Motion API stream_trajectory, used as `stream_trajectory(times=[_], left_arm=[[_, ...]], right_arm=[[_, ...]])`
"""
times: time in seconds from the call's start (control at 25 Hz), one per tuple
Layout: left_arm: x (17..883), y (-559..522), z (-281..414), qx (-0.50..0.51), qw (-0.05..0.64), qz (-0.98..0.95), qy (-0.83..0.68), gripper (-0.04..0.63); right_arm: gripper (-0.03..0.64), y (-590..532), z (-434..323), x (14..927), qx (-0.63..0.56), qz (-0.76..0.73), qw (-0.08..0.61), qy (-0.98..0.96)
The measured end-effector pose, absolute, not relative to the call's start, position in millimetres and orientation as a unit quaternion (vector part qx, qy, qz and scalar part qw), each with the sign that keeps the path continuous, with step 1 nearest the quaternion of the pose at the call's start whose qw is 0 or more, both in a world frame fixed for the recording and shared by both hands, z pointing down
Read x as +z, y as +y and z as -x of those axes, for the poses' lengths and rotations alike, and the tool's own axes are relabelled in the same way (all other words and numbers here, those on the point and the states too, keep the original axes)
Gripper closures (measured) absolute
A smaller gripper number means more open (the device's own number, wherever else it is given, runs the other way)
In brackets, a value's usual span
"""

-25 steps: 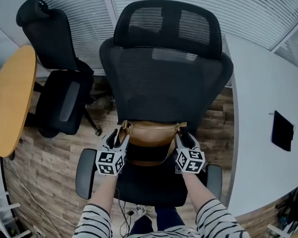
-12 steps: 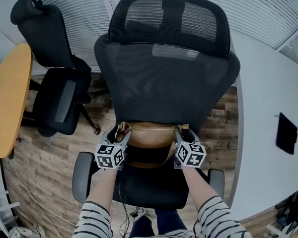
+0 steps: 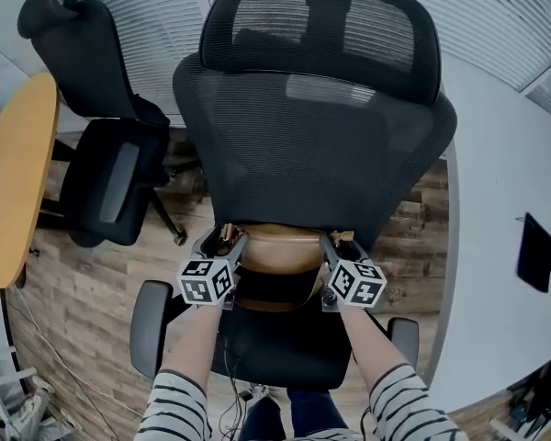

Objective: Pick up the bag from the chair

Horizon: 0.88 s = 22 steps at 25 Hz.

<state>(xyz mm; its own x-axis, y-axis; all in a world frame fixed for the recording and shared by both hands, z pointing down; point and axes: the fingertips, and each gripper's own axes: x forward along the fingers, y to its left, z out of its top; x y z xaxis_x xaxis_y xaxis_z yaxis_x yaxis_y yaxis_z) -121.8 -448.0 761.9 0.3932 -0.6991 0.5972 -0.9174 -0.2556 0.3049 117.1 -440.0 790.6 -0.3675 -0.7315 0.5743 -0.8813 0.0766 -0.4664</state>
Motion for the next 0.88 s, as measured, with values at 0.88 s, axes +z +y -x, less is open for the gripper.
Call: stream_trajectory(times=[0.88], left_arm=[[755.7, -417.4, 127.4, 0.170, 0.342, -0.743, -0.550, 0.419]], right_arm=[[0.472, -406.7, -105.4, 777.2, 0.372, -0.570, 0.122, -0.723]])
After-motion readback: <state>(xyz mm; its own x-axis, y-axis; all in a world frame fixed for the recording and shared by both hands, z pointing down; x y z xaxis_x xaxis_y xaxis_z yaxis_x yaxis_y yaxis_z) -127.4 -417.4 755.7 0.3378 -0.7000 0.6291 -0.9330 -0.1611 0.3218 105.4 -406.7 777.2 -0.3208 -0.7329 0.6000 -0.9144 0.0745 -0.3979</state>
